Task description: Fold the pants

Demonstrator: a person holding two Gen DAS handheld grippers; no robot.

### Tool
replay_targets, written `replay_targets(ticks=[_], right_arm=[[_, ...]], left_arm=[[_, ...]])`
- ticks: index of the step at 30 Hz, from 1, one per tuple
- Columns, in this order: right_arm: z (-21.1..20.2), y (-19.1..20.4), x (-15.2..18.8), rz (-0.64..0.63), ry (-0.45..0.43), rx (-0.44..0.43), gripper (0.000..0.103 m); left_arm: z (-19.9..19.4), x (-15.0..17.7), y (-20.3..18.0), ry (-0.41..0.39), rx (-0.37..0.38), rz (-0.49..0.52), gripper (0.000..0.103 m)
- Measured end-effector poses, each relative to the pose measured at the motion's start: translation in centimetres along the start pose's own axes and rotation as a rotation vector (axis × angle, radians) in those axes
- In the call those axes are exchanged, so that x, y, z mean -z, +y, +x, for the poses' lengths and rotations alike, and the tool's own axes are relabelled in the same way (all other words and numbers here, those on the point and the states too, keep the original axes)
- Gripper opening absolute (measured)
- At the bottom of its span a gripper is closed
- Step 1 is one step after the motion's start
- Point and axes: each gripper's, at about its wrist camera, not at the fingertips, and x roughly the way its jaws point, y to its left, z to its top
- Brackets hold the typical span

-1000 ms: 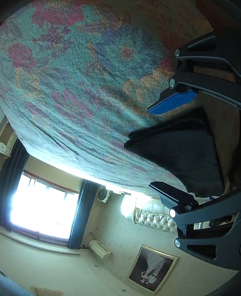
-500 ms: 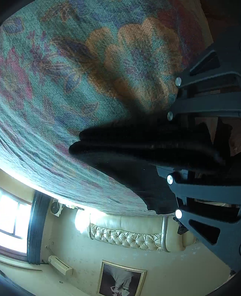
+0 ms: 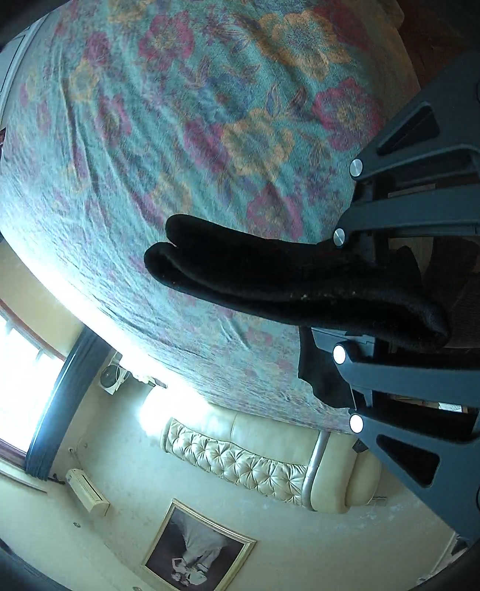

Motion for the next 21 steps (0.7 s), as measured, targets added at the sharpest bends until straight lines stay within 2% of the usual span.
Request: replay_targets(ticks=[5,10,15,21], right_arm=[[2.5,9.3,-0.2,-0.099,0.014,-0.021,0.018],[8.2,16.7,1.4,-0.201,0.069,-0.005,0.018],[14.5,19.6,4.2,-0.252,0.150,0.039,0.018],[20.1,21.1,7.4,-0.272,0.223,0.064,0.018]], left_arm=[[-0.9,-0.4,0.7,0.000,0.005,-0.025,0.086],[-1.3,-0.6,-0.5,0.002,0.033,-0.007,0.086],[-1.2,-0.7,-1.1,0.013,0.023,0.020,0.086],[-1.5,-0.9,-0.8,0.005,0.025,-0.004,0.086]])
